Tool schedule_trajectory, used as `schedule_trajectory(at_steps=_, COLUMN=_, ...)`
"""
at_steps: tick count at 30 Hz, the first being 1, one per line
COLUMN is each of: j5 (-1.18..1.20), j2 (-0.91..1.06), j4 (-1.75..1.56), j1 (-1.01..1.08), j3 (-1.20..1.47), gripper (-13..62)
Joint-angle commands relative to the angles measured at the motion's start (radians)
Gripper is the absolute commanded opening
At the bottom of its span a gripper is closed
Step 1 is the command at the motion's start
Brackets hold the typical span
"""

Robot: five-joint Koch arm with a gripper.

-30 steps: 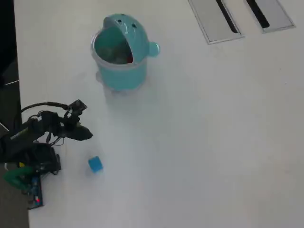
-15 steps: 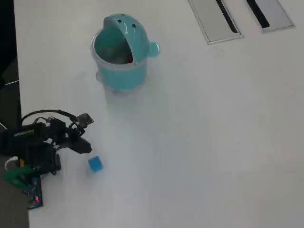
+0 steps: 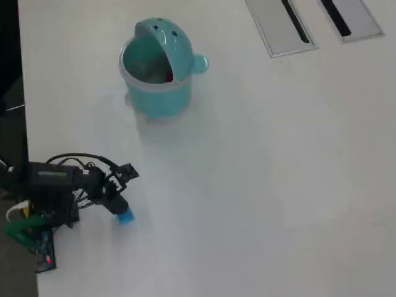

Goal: Grasp RGB lego blocks and put them in the bin one by one.

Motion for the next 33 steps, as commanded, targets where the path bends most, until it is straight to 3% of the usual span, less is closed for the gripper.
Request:
schedule_trajectory(at_steps=1, j5=-0.028, j2=-0.026, j4=-0.021, j1=0.032, j3=-0.044, gripper=33.0)
schedule_trajectory(at_steps=17, j5=-0.018, j2=-0.11, j4=-0.037, j1=0.057, j3=0.037, gripper=33.1)
schedule_trajectory(at_steps=33, j5=-0.002, j2=-0.347, j4=-0.167, j1=0.067, j3=-0.003, gripper=32.4)
